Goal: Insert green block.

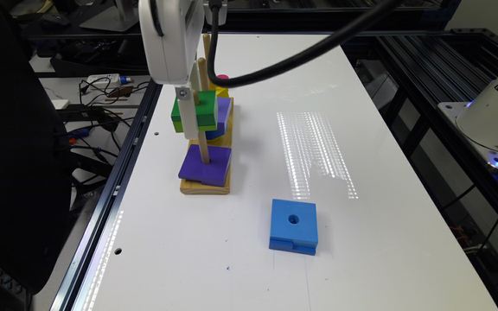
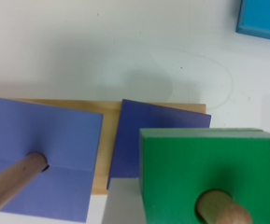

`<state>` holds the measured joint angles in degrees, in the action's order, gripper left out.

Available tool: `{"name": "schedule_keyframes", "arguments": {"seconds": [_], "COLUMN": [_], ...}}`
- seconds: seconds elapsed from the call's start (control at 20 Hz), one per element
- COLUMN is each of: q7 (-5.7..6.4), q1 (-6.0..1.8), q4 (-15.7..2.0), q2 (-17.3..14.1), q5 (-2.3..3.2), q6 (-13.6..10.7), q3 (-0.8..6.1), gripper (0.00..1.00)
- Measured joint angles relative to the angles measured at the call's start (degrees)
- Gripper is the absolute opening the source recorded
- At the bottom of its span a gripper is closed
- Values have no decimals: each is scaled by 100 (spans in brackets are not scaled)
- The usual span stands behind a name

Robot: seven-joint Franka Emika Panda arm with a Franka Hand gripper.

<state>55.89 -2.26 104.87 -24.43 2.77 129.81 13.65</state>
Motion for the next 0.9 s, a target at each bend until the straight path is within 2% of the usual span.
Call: {"name": "schedule_keyframes", "arguments": {"seconds": [0.9], "q7": [0], "q1": [-1], "q4": [4], "q2": [-87], "q5": [12], "q6": [64], "q3": [-5], "gripper": [0]}}
